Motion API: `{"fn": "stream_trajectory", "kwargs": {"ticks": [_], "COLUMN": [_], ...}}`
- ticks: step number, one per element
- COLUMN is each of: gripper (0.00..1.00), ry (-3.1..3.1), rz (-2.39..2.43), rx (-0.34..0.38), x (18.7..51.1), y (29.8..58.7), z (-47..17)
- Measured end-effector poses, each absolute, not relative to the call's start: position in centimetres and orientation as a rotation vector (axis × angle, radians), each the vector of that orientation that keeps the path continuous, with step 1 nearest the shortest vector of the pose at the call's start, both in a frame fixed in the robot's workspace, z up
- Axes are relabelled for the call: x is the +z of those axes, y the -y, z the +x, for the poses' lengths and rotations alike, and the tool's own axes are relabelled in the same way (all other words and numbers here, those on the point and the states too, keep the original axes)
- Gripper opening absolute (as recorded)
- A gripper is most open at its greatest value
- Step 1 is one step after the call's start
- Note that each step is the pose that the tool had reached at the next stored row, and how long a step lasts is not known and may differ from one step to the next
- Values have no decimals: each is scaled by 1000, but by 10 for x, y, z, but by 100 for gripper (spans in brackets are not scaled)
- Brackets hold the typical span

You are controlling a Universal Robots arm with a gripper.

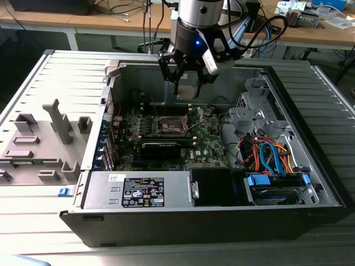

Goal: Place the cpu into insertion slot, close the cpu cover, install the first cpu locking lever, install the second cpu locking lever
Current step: 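Place the cpu into insertion slot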

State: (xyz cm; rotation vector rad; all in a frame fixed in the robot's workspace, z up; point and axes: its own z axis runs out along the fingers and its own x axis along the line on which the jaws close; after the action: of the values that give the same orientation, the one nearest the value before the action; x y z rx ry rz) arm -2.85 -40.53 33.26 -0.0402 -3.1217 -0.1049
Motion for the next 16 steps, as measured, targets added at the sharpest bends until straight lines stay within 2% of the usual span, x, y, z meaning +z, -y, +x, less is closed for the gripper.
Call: {"fn": "stream_trajectory", "kwargs": {"ticks": [16], "gripper": [55], "ry": [3122], "rz": [-40], "rx": [-105], "x": [330], "y": [407], "z": [-29]}}
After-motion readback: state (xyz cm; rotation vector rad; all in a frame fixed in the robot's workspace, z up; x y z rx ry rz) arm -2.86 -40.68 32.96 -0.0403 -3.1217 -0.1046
